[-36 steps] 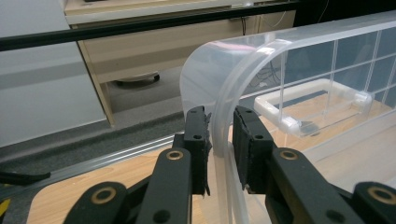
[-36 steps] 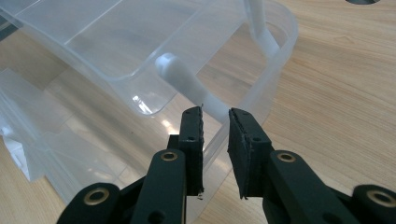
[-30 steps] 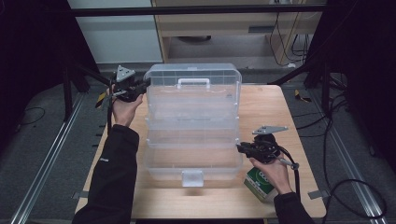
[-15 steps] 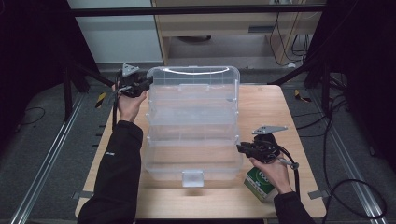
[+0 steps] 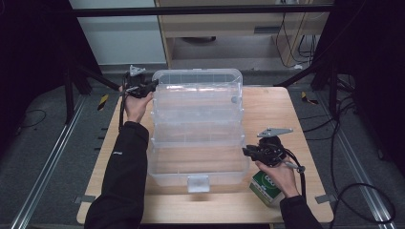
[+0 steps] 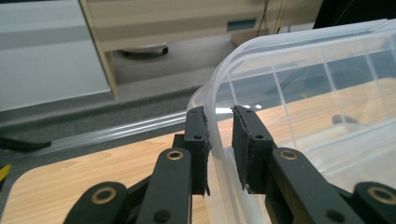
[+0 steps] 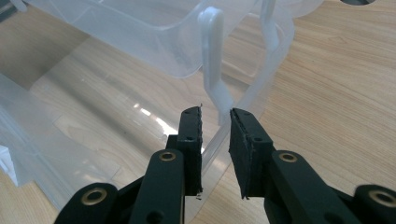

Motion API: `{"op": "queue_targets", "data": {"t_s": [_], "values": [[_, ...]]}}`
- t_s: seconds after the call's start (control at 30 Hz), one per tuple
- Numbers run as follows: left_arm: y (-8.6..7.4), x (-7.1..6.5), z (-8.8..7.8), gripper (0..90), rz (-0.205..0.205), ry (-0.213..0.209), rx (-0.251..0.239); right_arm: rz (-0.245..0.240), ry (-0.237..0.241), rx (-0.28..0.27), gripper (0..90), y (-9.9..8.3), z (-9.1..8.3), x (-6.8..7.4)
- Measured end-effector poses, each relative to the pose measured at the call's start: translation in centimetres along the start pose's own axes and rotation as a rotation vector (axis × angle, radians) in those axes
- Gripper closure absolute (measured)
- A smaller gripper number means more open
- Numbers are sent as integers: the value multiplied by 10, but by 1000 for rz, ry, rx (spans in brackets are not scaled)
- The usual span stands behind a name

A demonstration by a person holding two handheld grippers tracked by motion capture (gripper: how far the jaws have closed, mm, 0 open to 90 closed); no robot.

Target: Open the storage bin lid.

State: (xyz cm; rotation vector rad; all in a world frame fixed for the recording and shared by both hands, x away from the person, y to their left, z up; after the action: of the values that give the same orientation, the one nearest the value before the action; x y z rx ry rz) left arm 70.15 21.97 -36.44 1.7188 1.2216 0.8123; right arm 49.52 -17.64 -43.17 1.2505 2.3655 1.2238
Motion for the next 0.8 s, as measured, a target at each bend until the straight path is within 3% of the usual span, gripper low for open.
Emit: {"op": "queue_targets", "data": {"t_s": [0.5,0.73,0.8], "values": [[-2,1,12,755,-16,-7,19,-10,1,8,737,-1,-1,4],[-6,4,17,750,-6,21,35,-16,-3,9,726,-1,-1,4],[-4,5,16,750,-14,15,11,-17,-2,9,725,-1,-1,4]]}}
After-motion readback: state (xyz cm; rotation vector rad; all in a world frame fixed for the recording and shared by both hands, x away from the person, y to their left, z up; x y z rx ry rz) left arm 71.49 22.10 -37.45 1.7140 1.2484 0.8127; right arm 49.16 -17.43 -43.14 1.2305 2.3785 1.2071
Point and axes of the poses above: each handheld gripper's, and its own axes: z roughly forward along the jaws, y roughly out of its top, x roughly to its left, the point moved 3 cm from there along z, roughly forward along the jaws, and after that the axes turned 4 degrees about y, right-handed, at the moved point
